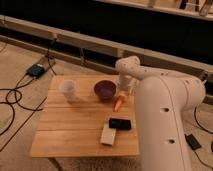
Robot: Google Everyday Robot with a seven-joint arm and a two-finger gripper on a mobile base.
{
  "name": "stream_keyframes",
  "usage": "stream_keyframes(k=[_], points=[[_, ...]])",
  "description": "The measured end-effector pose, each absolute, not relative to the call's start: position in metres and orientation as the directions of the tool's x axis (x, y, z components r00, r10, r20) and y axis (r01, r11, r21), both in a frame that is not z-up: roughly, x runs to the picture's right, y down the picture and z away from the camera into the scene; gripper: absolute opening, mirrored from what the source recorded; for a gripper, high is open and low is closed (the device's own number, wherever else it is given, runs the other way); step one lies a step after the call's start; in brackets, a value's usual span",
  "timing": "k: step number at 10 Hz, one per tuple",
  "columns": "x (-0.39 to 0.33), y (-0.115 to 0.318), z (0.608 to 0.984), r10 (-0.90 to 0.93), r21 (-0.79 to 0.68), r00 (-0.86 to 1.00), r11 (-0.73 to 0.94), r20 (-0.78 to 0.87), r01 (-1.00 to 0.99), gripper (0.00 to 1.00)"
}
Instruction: Place the pepper in the ceramic cup
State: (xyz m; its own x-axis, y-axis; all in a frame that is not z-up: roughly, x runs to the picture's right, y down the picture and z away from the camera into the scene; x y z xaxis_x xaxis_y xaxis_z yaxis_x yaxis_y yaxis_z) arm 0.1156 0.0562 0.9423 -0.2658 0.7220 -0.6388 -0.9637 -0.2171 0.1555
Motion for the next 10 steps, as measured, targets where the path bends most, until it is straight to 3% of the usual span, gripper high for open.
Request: stream_keyframes(k=[8,9,10], points=[[0.117,0.060,0.957,0.712,0.153,-0.252,-0.202,-0.655,-0.967,0.54],[0.117,0.061,0.958,0.711,0.154,-0.252,-0.201,-0.657,-0.968,0.53],[0.116,0.061,0.959,0.709,0.154,-0.251,-0.199,-0.658,-0.968,0.46]])
